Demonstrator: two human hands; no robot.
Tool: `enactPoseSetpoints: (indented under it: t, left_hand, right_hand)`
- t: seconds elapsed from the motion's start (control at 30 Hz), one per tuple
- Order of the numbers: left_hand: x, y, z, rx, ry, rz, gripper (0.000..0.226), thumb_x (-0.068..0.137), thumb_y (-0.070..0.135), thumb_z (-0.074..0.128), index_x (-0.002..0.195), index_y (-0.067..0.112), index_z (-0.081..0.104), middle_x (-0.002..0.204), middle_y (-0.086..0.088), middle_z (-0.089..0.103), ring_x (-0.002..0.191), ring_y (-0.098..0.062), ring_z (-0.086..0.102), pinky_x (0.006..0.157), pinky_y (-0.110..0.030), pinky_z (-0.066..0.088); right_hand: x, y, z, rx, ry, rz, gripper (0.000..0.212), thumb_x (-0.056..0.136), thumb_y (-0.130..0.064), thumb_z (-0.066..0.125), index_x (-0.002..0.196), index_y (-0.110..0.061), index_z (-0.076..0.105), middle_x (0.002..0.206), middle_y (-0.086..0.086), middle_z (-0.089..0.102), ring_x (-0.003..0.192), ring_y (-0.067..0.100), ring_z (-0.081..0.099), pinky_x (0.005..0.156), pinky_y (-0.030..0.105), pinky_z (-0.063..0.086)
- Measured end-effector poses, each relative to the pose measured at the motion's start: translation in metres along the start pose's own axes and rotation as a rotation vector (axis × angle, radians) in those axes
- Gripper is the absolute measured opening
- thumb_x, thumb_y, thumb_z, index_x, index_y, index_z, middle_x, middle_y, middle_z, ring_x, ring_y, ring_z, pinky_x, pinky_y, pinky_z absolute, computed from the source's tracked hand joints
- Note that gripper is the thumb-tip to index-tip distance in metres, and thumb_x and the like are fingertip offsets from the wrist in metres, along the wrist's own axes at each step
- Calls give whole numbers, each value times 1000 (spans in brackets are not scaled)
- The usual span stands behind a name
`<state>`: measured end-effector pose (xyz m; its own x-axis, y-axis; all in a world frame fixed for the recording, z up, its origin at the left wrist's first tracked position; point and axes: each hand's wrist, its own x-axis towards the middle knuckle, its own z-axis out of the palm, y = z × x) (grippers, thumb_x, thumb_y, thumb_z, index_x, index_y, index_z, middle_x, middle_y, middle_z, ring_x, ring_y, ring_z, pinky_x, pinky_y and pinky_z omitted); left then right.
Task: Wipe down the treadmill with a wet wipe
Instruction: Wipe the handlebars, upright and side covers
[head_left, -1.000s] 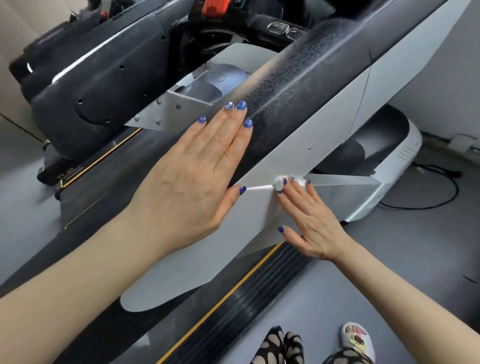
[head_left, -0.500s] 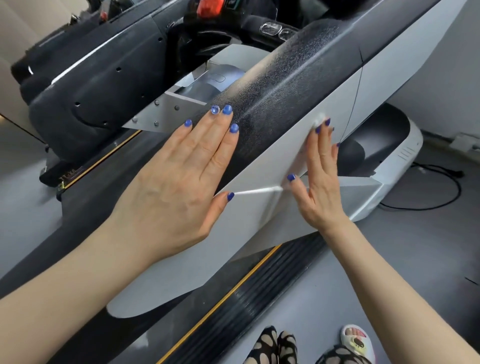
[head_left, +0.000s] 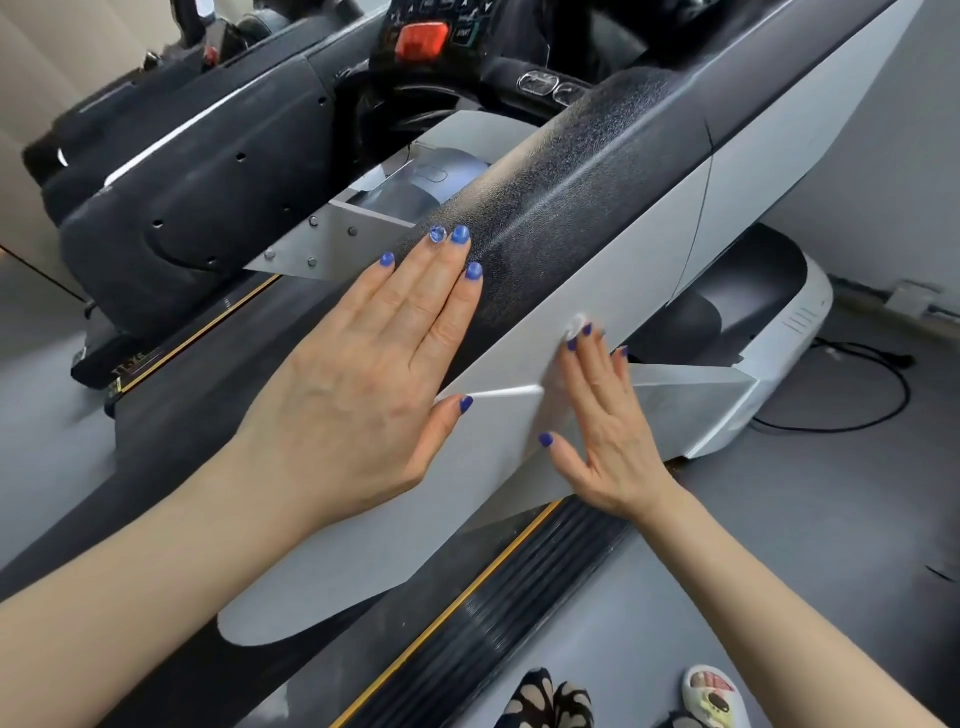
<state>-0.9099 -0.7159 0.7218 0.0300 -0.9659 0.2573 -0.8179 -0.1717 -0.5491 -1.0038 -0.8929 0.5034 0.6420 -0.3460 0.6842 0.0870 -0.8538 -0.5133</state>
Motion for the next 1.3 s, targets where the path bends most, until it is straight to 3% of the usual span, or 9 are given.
enactPoseSetpoints:
  t: [0.07,0.2,0.43,0.63,0.83,0.97,1.07,1.23,1.3]
  left_hand:
    - [1,0,0,4,3,2,73,101,37,44,155,-8,23,164,-27,18,153,-37,19,123,-51,23]
    - [1,1,0,9,11,-3,73,101,36,44,155,-8,23,164,-26,18,153,-37,19,123,-50,24]
    - [0,1,-1,23,11,3,72,100,34,43,155,-8,23,164,-27,18,153,-37,18,123,-50,23]
    - [1,1,-2,14,9,-6,70,101,33,42,155,-8,24,164,-26,18,154,-36,18,124,-50,23]
    - [15,13,0,-6,25,49,66,103,31,37,155,-7,24,165,-23,18,154,-35,18,122,-53,24]
    - [32,22,6,23,16,67,64,104,30,35,156,-5,24,165,-21,19,154,-34,18,123,-53,22]
    - [34,22,11,74,18,70,61,105,28,35,156,-4,25,164,-21,21,154,-34,19,123,-53,22]
    - [34,24,13,95,37,74,59,106,27,36,155,-4,26,163,-22,24,152,-35,22,121,-55,25]
    - [34,24,13,105,35,72,59,106,27,38,155,-4,28,163,-22,25,152,-35,24,121,-55,26]
  right_hand:
    - [-1,11,-4,-71,-13,-55,73,103,-48,35,162,-16,6,169,0,-5,156,24,1,125,45,-4]
    - [24,-3,-12,51,148,157,76,99,-43,42,158,-1,16,167,5,0,156,22,-4,125,45,-3]
    - [23,-26,-8,-119,18,-287,71,103,-47,33,162,-22,3,169,-7,-8,156,21,2,125,48,-1]
    - [46,-15,-26,-67,179,-57,73,103,-48,32,157,-1,19,165,11,9,154,27,4,124,51,-2]
    - [12,9,-16,-316,-119,-418,75,99,-48,39,161,-17,9,168,-5,0,156,18,2,125,46,-6]
    - [17,77,-48,-468,-142,-344,75,98,-47,41,161,-19,12,166,-1,15,156,17,5,125,48,1]
    - [28,96,-61,-487,-135,-354,77,98,-49,37,162,-19,6,168,-1,6,156,19,5,126,47,-2]
    - [35,122,-60,-488,-423,-762,71,98,-42,41,161,-17,18,168,-9,14,155,13,8,126,41,-1]
    - [44,149,-75,-595,-414,-825,70,98,-35,42,161,-16,17,168,-13,7,154,13,12,126,41,0]
